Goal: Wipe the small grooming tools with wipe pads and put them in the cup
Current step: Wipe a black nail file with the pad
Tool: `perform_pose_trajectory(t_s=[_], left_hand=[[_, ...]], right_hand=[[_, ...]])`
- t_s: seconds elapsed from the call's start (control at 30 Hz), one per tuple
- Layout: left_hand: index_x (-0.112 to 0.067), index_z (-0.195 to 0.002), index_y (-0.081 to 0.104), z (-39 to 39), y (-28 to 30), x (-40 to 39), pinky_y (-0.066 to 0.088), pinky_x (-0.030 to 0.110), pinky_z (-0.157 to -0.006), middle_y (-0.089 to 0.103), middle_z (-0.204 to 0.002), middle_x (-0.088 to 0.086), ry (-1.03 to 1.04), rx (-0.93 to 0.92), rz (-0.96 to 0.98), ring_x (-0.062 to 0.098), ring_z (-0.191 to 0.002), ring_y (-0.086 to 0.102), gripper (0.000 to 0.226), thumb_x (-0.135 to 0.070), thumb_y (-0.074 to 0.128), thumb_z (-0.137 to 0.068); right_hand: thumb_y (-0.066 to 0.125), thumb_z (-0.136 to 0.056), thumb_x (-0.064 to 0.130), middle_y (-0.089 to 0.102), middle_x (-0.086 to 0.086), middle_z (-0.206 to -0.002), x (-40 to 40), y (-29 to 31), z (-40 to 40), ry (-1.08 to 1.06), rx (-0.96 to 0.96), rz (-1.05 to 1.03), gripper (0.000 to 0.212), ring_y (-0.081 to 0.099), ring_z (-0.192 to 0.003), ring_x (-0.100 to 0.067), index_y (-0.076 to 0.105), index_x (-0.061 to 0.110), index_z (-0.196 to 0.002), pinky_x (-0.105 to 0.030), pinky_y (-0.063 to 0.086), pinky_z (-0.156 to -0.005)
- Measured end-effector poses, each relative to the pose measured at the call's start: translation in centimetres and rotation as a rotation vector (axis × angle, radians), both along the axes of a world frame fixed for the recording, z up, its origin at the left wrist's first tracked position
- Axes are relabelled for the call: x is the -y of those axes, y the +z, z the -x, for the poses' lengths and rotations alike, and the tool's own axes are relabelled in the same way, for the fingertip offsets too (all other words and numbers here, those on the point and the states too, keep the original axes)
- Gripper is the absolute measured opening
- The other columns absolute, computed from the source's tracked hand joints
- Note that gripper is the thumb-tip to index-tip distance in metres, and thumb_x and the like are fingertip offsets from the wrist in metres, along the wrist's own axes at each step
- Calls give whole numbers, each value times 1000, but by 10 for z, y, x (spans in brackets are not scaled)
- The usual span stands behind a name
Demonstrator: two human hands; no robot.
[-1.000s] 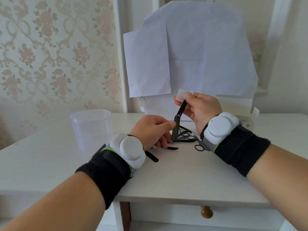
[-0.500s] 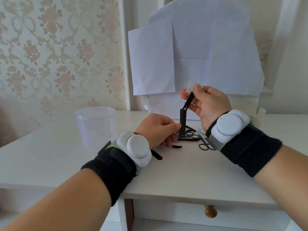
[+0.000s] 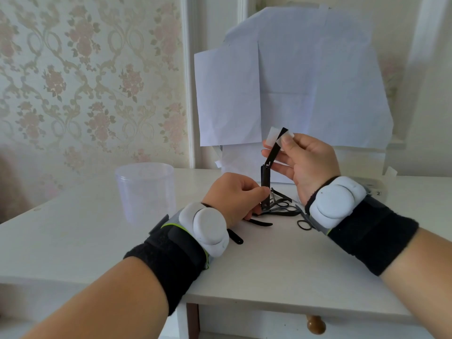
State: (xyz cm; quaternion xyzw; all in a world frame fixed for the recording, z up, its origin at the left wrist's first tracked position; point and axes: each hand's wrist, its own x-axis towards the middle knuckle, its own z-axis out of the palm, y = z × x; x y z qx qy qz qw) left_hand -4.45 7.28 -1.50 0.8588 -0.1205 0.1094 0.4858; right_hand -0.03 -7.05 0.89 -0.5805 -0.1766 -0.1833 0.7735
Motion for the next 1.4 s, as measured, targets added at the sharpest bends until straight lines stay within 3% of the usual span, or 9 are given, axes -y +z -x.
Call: perform_pose_trajectory(t_s=[0.27, 0.6, 0.8, 0.97, 1.23, 1.4], left_hand=[[-11, -68, 68, 1, 1, 0, 43, 13, -48, 64, -55, -6, 24, 7, 32, 7, -44, 51, 30, -28, 60, -91], [-19, -56, 62, 2, 2, 0, 40, 13, -45, 60, -48, -8, 18, 36, 2, 7, -43, 47, 37, -30, 60, -92], [-20, -57, 63, 1, 1, 0, 40, 12, -46, 61, -50, -7, 26, 33, 8, 8, -43, 47, 37, -30, 60, -92], [-18, -56, 63, -2, 0, -1, 40, 14, -46, 59, -47, -8, 45, 45, 11, 8, -42, 47, 37, -30, 60, -91], [-3, -71, 70, -5, -1, -1, 42, 18, -51, 62, -54, -2, 41, 27, 55, 9, -43, 47, 32, -26, 60, -91], [-5, -72, 70, -5, -2, -2, 41, 17, -50, 61, -52, -4, 44, 28, 48, 9, -42, 47, 30, -26, 60, -90]], right_hand=[[56, -98, 8, 75, -12, -101, -3, -9, -9, -21, -1, 139, 19, 74, -92, -24, 66, 2, -113, -36, 58, -85], [69, -90, 20, 75, -14, -99, -3, -16, -15, 41, -73, 263, 20, 72, -97, -23, 73, 1, -97, -41, 59, -86], [67, -92, 15, 76, -11, -101, -1, -18, -18, 58, -99, 247, 18, 72, -99, -24, 73, 4, -105, -44, 59, -86], [58, -96, 9, 75, -11, -103, -2, -18, -16, 122, -117, 282, 18, 73, -96, -23, 72, 4, -107, -34, 60, -75], [56, -99, 20, 76, -12, -96, -6, -18, -11, 171, -92, 275, 25, 72, -78, -19, 70, 0, -100, -26, 57, -63], [62, -95, 18, 77, -8, -92, 0, -17, -11, 120, -64, 276, 17, 74, -88, -24, 74, 6, -89, -36, 60, -79]])
